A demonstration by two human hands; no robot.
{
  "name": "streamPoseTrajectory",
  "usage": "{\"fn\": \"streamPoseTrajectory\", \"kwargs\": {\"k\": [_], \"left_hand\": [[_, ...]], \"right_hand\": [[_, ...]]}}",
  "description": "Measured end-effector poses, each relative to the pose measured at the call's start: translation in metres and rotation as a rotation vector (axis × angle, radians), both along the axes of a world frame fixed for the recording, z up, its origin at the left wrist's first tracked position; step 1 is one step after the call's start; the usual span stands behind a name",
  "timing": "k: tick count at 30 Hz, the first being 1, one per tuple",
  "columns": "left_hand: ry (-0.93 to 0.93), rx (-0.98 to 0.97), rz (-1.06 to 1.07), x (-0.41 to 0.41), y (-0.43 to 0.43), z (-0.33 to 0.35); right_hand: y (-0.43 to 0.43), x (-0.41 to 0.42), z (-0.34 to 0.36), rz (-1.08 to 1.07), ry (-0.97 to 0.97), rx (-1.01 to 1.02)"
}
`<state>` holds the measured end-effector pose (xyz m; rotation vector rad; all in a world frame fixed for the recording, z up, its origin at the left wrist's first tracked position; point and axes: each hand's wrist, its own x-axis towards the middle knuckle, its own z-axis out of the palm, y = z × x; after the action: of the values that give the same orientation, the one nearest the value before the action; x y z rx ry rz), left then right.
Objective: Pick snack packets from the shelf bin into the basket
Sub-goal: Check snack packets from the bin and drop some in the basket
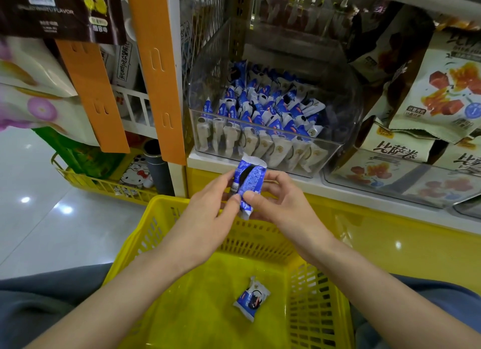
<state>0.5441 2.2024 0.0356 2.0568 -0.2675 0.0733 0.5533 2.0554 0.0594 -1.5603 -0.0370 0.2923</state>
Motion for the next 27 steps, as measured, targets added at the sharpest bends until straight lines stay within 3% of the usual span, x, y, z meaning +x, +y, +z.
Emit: {"fn": "streamPoseTrajectory", "kwargs": {"k": [6, 14, 19, 27], "left_hand": [[-0.015, 0.146, 0.027, -0.007, 0.001, 0.004], [-0.265, 0.4, 0.087, -0.009, 0.0, 0.01], [-0.26, 0.46, 0.077, -0.008, -0.002, 0.01], [-0.298, 0.532, 0.059, -0.002, 0.006, 0.007]], "right_hand": [[0.004, -0.001, -0.009, 0.05, -0.115, -0.153], [0.006, -0.004, -0.01, 0.06, -0.199, -0.132], [0.008, -0.005, -0.014, 0.041, -0.153, -0.124], [0.007, -0.006, -0.017, 0.082, -0.278, -0.278]]}}
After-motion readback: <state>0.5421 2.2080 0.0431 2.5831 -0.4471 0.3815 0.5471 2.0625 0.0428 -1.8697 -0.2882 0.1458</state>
